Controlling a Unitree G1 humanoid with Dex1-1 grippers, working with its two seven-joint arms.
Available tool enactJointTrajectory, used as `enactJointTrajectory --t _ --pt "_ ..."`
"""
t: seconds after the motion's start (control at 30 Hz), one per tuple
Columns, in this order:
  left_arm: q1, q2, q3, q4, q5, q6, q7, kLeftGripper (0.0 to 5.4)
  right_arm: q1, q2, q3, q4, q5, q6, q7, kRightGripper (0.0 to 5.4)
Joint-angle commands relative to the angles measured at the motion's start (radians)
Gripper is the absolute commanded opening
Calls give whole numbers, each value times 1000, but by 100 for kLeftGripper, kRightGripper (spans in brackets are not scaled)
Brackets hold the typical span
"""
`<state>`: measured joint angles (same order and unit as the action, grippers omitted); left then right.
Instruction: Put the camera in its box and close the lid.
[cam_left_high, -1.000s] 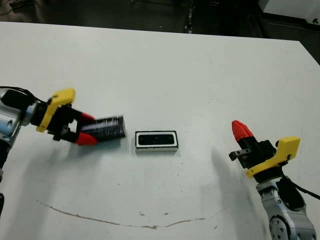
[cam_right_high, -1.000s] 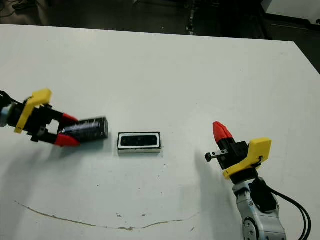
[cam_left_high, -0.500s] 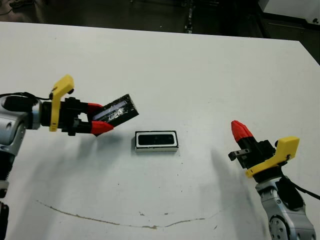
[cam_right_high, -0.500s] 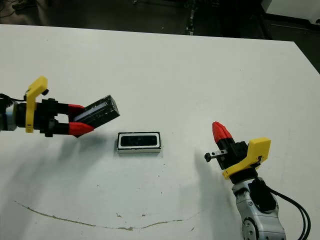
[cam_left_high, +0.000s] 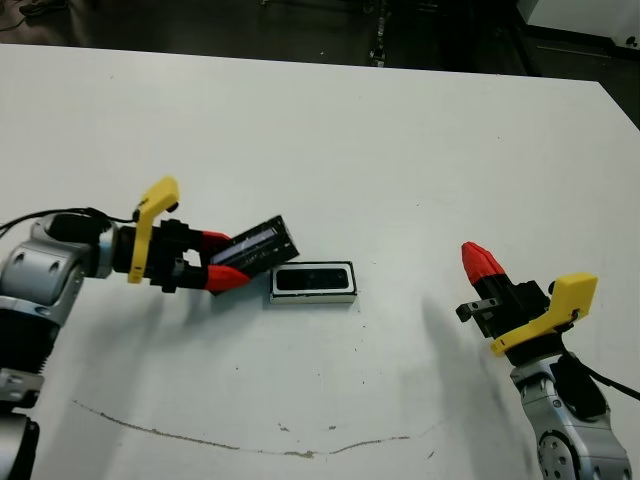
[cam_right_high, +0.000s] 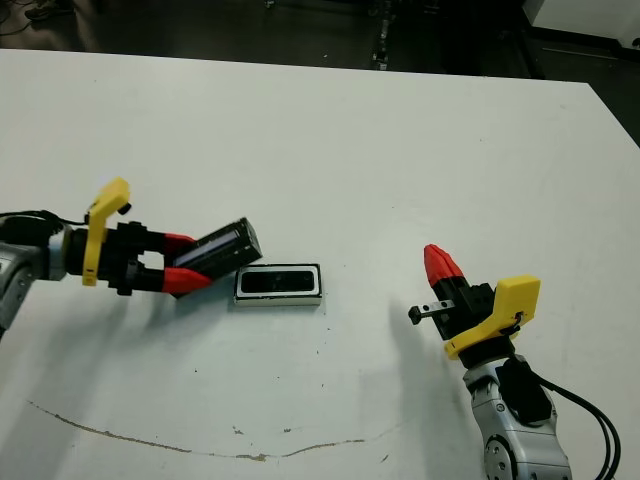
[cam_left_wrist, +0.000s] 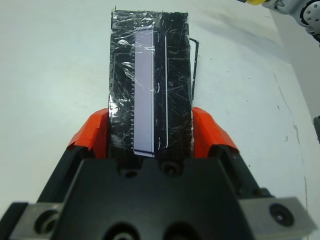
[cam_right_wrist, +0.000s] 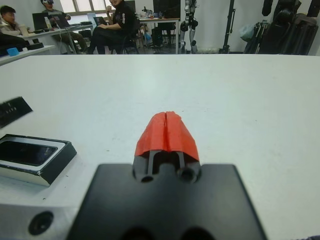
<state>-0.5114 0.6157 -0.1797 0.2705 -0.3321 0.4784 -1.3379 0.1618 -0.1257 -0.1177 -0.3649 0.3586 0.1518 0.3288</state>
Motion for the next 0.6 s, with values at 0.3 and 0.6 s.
enactJointTrajectory --t 0.3,0.6 --pt "32 -52 -32 60 8 -50 -27 316 10 -10 -3 -5 3 5 -12 0" --pt "40 -64 -58 42 9 -34 -24 316 10 -10 0 -5 -4 4 -17 0"
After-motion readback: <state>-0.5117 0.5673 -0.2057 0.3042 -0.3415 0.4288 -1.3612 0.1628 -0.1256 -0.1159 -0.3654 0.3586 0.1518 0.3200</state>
